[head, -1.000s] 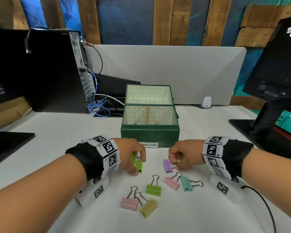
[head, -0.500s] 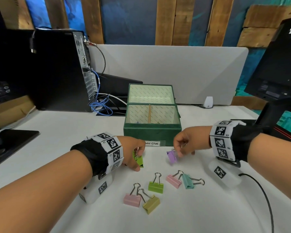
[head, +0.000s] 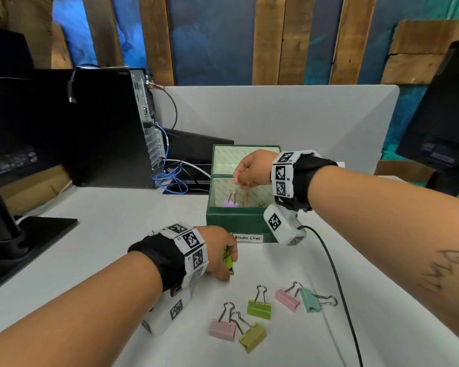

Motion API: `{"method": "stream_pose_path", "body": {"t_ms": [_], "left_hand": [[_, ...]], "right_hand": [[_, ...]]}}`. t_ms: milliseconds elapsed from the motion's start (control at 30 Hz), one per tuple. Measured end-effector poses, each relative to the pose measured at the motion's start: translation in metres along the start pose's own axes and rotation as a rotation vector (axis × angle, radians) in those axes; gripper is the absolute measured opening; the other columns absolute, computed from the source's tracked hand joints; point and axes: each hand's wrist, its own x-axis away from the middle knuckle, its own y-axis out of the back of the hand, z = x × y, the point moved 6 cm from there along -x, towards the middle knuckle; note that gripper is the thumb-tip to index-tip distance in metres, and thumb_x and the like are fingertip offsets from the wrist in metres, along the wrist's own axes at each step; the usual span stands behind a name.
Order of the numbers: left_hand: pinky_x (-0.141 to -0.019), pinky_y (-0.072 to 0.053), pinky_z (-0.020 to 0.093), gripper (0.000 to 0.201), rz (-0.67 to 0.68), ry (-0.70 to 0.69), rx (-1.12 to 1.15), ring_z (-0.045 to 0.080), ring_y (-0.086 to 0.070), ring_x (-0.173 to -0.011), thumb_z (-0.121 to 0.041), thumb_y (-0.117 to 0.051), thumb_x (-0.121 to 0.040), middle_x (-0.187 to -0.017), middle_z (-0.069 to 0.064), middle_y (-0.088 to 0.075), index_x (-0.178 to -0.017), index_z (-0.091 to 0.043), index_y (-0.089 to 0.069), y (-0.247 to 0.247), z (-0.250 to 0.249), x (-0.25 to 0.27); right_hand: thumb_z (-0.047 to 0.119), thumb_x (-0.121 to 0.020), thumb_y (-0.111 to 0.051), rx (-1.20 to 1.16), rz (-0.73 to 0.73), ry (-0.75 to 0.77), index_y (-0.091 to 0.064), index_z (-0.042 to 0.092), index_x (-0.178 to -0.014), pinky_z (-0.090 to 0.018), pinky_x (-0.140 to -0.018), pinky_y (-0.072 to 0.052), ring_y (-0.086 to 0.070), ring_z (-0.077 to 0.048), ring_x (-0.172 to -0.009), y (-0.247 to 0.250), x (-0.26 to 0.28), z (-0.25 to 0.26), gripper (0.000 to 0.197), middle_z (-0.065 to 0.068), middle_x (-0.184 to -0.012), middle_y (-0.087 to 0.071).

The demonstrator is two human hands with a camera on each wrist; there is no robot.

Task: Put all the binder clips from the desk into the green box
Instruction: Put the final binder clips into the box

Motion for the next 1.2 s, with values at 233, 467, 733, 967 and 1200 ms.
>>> {"method": "stream_pose_path", "body": {"t_ms": [233,467,733,967,1200], "left_hand": [[-0.087,-0.044,0.024,0.041,-0.168,-0.057,0.056,0.013,-0.052,-0.099,-0.033,-0.072,-0.073,-0.105,-0.009,-0.049,-0.113,-0.029,-0.061,0.015,0.001,0.003],[-0.081,-0.047,0.025,0.037,-0.435,-0.033,0.294,0.012,-0.054,-0.090,-0.027,-0.074,-0.074,-0.101,-0.009,-0.052,-0.109,-0.029,-0.061,0.079,0.020,0.010],[-0.086,-0.046,0.024,0.060,-0.531,0.091,0.356,0.015,-0.059,-0.100,-0.029,-0.076,-0.073,-0.126,-0.001,-0.057,-0.129,-0.023,-0.053,0.103,0.030,-0.025],[-0.090,-0.045,0.027,0.044,-0.402,0.017,0.196,0.012,-0.057,-0.110,-0.039,-0.071,-0.076,-0.125,-0.005,-0.051,-0.118,-0.030,-0.059,0.079,0.013,-0.008],[-0.081,-0.050,0.021,0.046,0.047,-0.122,0.091,0.007,-0.064,-0.087,-0.048,-0.074,-0.069,-0.103,-0.019,-0.059,-0.112,-0.047,-0.056,0.026,-0.021,0.031]], "right_hand": [[0.018,-0.086,-0.063,-0.035,0.101,0.039,-0.063,0.027,-0.109,-0.032,-0.095,-0.051,-0.064,-0.017,-0.095,-0.009,0.006,-0.018,0.025,-0.004,-0.114,-0.064],[0.023,-0.086,-0.061,0.098,0.063,0.061,-0.064,0.033,-0.089,-0.027,-0.085,-0.053,-0.065,-0.009,-0.075,0.018,0.055,-0.056,0.012,0.013,-0.091,-0.064],[0.022,-0.089,-0.057,0.296,0.359,0.009,-0.063,0.030,-0.100,-0.010,-0.064,-0.049,-0.057,0.009,-0.060,-0.008,0.099,-0.089,0.015,0.011,-0.087,-0.062],[0.027,-0.082,-0.067,0.298,0.531,-0.021,-0.060,0.039,-0.103,-0.021,-0.077,-0.052,-0.056,-0.003,-0.073,-0.023,0.118,-0.102,0.025,0.006,-0.105,-0.065],[0.034,-0.074,-0.074,0.499,0.664,0.038,-0.044,0.055,-0.123,-0.028,-0.093,-0.047,-0.050,-0.009,-0.096,-0.045,0.137,-0.098,0.061,0.014,-0.111,-0.045]]}}
